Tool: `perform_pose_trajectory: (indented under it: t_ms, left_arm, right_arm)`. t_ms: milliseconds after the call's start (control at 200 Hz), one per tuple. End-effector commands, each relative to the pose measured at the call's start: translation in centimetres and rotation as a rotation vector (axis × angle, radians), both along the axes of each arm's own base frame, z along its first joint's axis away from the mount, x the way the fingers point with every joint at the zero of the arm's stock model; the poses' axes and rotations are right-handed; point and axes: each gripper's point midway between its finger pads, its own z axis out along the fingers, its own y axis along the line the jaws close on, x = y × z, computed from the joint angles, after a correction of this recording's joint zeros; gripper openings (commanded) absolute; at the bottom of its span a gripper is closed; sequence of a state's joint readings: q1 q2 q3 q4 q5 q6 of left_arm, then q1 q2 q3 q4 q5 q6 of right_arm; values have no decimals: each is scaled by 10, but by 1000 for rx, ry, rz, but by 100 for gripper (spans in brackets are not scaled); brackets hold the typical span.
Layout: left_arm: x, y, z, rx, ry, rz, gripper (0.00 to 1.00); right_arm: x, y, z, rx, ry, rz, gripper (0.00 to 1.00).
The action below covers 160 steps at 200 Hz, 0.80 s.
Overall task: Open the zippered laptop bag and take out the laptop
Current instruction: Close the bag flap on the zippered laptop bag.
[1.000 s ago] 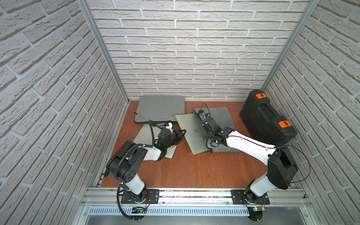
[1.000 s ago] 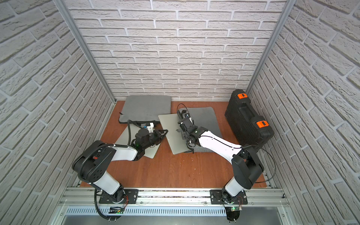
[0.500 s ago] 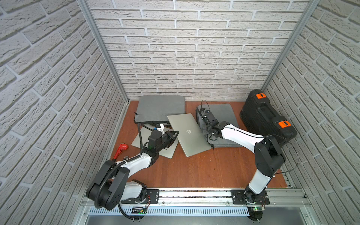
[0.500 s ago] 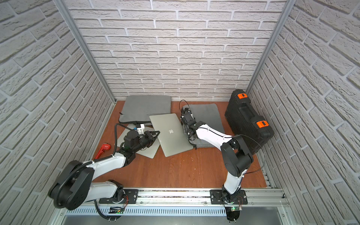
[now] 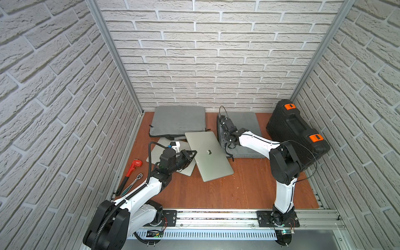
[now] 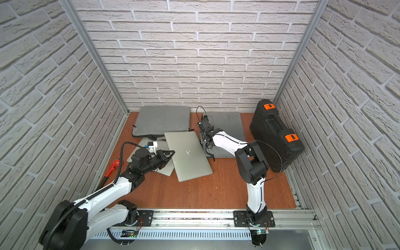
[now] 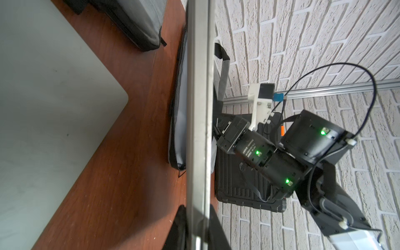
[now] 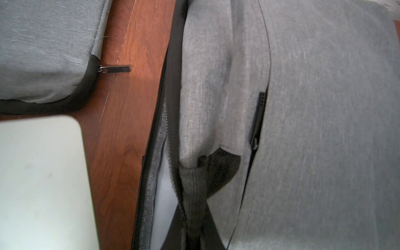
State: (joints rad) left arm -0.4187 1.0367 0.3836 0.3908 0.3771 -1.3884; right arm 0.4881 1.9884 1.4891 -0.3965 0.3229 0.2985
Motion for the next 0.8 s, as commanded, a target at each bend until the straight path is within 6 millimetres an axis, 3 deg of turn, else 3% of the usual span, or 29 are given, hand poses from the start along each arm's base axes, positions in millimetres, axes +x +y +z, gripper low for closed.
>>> perform_pose_trajectory:
  t_ms: [0,115,345,560,790,795]
  left_arm:
    - [-1,-8,65,-131,-189,-54,0]
    - [-5,-11,58,-128,-158,-75,0]
    - [-12,-14,45,-113,-111,-113,0]
    - [-17,-17,33,-97,-81,-137,0]
    - [-21,-37,24,-72,-60,-209,0]
    - [-20,-37,24,-71,-59,-209,0]
  right_arm:
    - [16,0,3,2,-26,21,9]
    - [21,-4,-2,-9,-24,15,12]
    - [26,-9,-7,-17,1,29,29]
    - [23,-6,9,6,-2,51,54]
    - [13,-2,22,46,7,63,61]
    - [13,-2,29,53,-7,63,61]
